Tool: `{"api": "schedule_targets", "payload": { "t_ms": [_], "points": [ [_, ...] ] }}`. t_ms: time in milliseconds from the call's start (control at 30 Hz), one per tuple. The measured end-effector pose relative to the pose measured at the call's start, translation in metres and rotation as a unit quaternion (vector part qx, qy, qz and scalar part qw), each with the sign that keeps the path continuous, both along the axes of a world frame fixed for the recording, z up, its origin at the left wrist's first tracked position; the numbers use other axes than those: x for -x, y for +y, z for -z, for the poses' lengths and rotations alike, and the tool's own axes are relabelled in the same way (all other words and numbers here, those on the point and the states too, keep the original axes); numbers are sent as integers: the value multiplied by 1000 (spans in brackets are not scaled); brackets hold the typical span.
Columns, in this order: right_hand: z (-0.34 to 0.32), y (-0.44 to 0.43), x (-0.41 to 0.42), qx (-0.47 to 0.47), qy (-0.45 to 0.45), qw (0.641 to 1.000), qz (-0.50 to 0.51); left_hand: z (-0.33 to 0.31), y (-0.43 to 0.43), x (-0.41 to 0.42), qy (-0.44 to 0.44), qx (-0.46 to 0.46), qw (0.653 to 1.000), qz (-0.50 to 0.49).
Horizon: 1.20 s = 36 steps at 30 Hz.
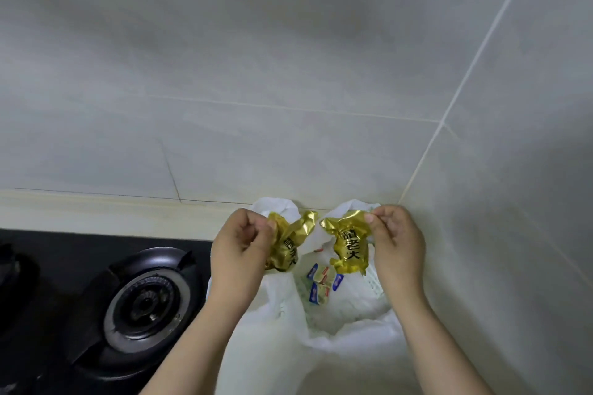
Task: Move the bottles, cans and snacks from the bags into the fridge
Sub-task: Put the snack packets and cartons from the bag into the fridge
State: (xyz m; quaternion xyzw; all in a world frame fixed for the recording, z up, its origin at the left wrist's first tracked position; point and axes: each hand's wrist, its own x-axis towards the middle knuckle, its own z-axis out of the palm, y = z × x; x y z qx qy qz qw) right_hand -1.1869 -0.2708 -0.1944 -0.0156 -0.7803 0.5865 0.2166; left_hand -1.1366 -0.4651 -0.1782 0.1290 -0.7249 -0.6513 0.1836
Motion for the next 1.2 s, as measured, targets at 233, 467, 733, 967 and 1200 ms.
{"api": "schedule_targets", "payload": {
  "t_ms": [233,467,733,967,1200],
  "points": [
    [-45,-42,-57,11,36,997,-61,-26,-36,-53,25,-69,997,-31],
    [-59,-74,-86,9,49,991,-127,-40,-60,-106,40,-51,993,-100],
    [-68,-106,-115,28,50,955,-290,-38,-63,-199,63,-43,962,-261],
    [-68,-156,-170,27,51,892,-448,-31,-59,-296,54,-43,905,-420],
    [-79,-204,-253,28,59,807,-588,-45,-52,-394,93,-14,825,-558]
  ]
}}
